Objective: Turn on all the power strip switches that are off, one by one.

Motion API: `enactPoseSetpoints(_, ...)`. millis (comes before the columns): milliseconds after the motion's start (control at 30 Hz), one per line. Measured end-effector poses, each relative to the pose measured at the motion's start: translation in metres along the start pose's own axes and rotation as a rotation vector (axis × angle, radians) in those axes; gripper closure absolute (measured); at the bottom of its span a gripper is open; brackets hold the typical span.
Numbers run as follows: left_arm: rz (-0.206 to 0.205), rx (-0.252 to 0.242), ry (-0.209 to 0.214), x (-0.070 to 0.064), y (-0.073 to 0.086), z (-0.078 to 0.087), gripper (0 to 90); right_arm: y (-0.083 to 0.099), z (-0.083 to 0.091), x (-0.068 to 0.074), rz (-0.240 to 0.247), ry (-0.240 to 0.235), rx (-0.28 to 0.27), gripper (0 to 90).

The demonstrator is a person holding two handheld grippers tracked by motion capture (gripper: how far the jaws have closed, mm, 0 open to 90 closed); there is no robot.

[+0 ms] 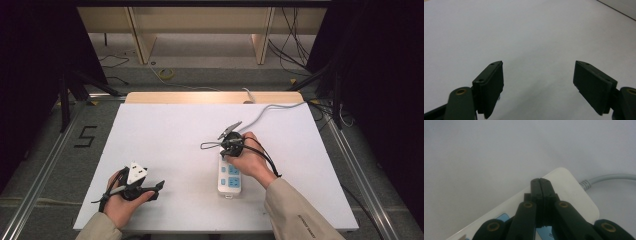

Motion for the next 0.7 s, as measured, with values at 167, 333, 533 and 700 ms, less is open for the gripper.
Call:
enactPoseSetpoints(167,0.005,-0.003,0.0,-0.0002,-0.0002,-0.0001,24.4,-0.0003,-0.0001,0.0003,-0.004,0.001,0.001,90.0)
enactPoseSetpoints(333,-0.001,-0.001,0.001,-0.0001,-0.0002,0.0001,24.4,-0.0003,-0.0004,0.0002,-0.01,0.0,0.01,90.0)
enactPoseSetpoints(533,0.003,-0.004,-0.001,0.0,-0.0005,0.0,24.4,0.0002,-0.0013,0.0002,-0.009,0.004,0.017,90.0)
enactPoseSetpoints(700,0.001,0.0,0.001,-0.0002,-0.0001,0.0001,24.4,0.0002,-0.0021,0.0004,-0.006,0.003,0.019,90.0)
Point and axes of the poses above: each handheld gripper's, and its own axes: z roughly backward along the jaws, y roughly out of its underside, x roughly to its left, the point moved 10 cm from there along -z, roughly forward along the jaws, and after that the axes turned 4 degrees about y, right-handed, at the moved point
